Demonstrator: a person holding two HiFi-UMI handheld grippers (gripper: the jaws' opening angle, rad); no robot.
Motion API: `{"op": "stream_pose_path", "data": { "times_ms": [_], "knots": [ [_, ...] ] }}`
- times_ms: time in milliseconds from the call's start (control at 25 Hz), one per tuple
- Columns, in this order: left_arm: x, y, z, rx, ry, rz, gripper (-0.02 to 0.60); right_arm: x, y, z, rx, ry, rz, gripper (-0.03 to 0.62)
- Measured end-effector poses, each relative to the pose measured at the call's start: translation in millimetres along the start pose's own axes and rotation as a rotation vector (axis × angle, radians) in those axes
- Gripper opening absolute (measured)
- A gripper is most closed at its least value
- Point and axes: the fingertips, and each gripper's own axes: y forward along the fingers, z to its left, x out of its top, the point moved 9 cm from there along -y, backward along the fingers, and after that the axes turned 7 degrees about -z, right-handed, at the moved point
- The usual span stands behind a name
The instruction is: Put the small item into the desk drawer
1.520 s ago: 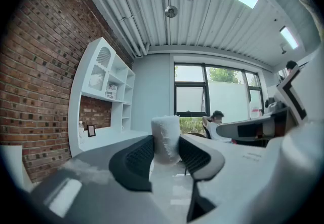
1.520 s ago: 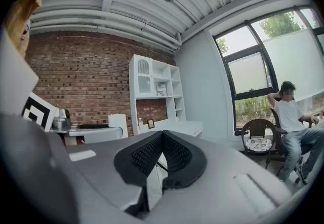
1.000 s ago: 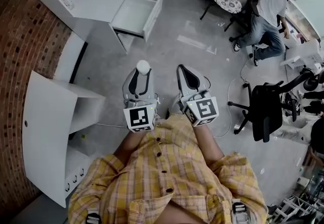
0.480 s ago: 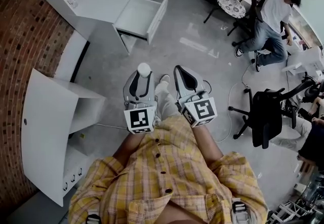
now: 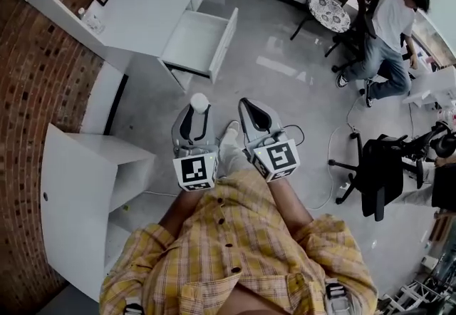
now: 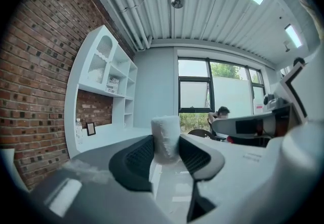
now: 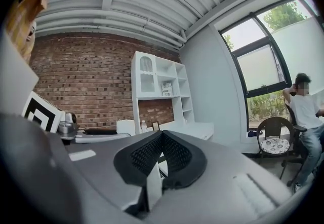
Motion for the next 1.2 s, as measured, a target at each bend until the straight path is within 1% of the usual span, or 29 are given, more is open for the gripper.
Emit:
{"op": "stream_pose_path", "data": {
  "times_ms": [240, 360, 640, 920, 1200],
  "knots": [
    [2.8, 73.8, 25.4, -0.01, -0.021, 0.027, 0.167, 5.2, 64.9, -42.7, -0.025, 0.01, 0.02, 0.002],
    [1.9, 108.7, 36.3, -0.023, -0.019, 0.038, 0.167, 3.5, 92.7, -61.3, -0.041, 0.019, 0.034, 0.002],
    [-4.4, 180.4, 46.2, -0.039, -0.011, 0.079, 0.167, 0.2, 142.5, -108.5, -0.056, 0.04, 0.062, 0.002],
    [-10.5, 223.8, 59.3, -0.036, -0.001, 0.132, 0.167, -4.3, 183.9, -138.2, -0.066, 0.064, 0.077, 0.002],
    [-21.1, 256.2, 81.8, -0.045, -0.002, 0.172, 0.167, -15.8, 218.6, -147.7, -0.079, 0.091, 0.118, 0.002]
  ]
}}
